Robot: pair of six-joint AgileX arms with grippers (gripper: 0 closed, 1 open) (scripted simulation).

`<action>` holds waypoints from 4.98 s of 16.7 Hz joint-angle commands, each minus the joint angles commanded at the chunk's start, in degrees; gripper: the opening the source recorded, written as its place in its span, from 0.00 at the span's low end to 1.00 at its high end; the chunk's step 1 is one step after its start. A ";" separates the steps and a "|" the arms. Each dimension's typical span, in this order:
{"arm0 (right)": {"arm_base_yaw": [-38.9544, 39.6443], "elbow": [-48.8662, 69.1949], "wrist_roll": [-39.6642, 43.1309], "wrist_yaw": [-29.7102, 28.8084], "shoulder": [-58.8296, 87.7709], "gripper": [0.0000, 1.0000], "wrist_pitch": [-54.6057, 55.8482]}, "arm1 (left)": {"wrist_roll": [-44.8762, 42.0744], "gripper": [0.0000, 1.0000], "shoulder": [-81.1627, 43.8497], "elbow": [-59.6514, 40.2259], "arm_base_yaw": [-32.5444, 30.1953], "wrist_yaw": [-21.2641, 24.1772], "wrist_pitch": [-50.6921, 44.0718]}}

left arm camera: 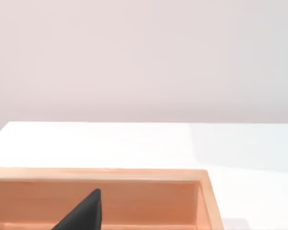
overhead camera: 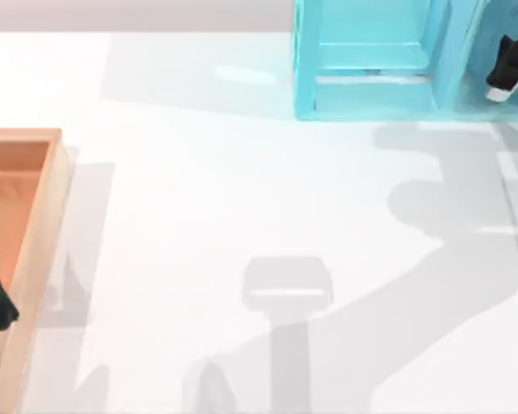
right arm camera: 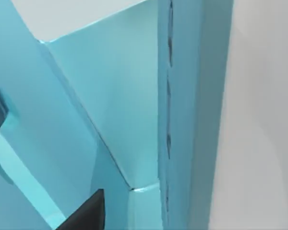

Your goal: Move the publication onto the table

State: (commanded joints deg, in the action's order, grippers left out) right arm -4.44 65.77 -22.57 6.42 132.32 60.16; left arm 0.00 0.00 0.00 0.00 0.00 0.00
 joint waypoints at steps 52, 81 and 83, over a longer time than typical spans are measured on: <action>-0.97 -23.88 -0.24 2.33 -63.32 0.00 -40.40 | 0.00 1.00 0.00 0.00 0.00 0.00 0.00; 62.57 -8.84 94.45 -48.12 -17.74 0.00 -21.94 | 0.00 1.00 0.00 0.00 0.00 0.00 0.00; 62.75 -8.81 94.70 -48.32 -17.62 0.00 -21.89 | 0.00 1.00 0.00 0.00 0.00 0.00 0.00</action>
State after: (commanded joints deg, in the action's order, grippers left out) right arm 58.31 56.96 72.13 -41.89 114.69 38.27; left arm 0.00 0.00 0.00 0.00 0.00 0.00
